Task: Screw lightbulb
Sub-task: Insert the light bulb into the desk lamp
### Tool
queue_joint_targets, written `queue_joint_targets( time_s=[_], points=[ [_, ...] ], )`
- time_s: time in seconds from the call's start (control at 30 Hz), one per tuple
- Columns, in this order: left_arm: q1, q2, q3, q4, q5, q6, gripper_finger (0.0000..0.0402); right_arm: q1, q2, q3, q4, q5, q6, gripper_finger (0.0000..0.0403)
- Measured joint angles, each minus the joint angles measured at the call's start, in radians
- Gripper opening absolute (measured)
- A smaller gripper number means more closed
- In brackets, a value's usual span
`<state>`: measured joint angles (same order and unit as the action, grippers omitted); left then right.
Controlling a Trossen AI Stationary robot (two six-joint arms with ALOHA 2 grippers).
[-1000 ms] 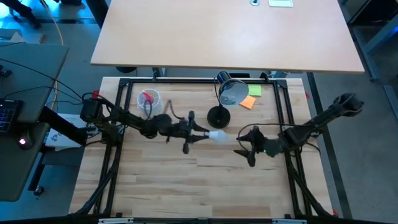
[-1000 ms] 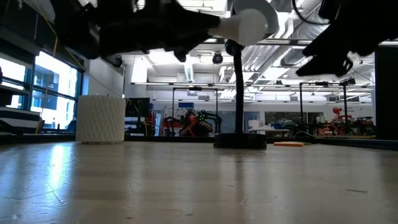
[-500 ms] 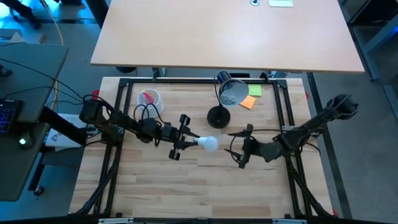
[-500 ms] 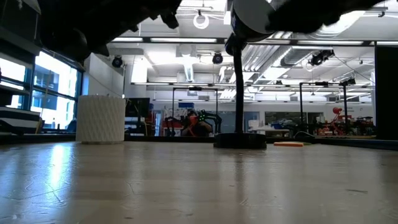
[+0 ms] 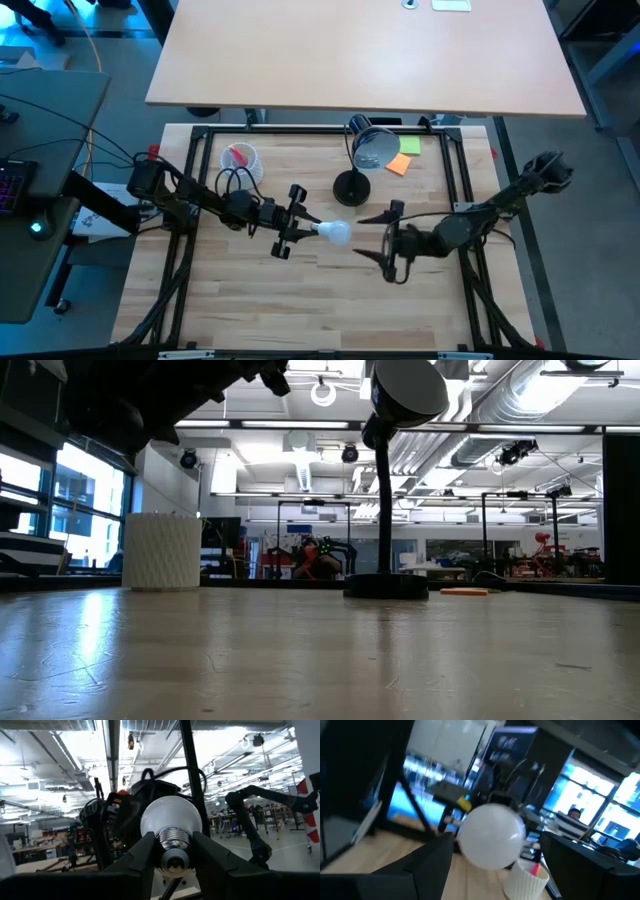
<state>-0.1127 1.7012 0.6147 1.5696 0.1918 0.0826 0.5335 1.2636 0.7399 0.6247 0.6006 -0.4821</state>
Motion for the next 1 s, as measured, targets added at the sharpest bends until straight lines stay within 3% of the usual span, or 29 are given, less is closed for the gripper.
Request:
queue_joint_targets(
  time_s=[0.2,0.43,0.77,1.0],
  points=[
    [0.0,0.0,0.016,0.0,0.011,0.0,0.0101,-0.003,0.093,0.198,-0.272,0.086,-0.016,0.0298],
    [-0.002,0.0,0.016,0.0,0.021,0.0,0.0103,-0.004,0.168,0.329,-0.398,0.102,-0.024,0.0298],
    [-0.002,0.0,0.016,-0.002,0.027,0.0,0.0105,-0.013,0.192,0.353,-0.418,0.139,-0.033,0.0295],
    [-0.001,0.0,0.016,-0.002,0.029,0.0,0.0105,-0.016,0.192,0.353,-0.426,0.14,-0.031,0.0257]
  ],
)
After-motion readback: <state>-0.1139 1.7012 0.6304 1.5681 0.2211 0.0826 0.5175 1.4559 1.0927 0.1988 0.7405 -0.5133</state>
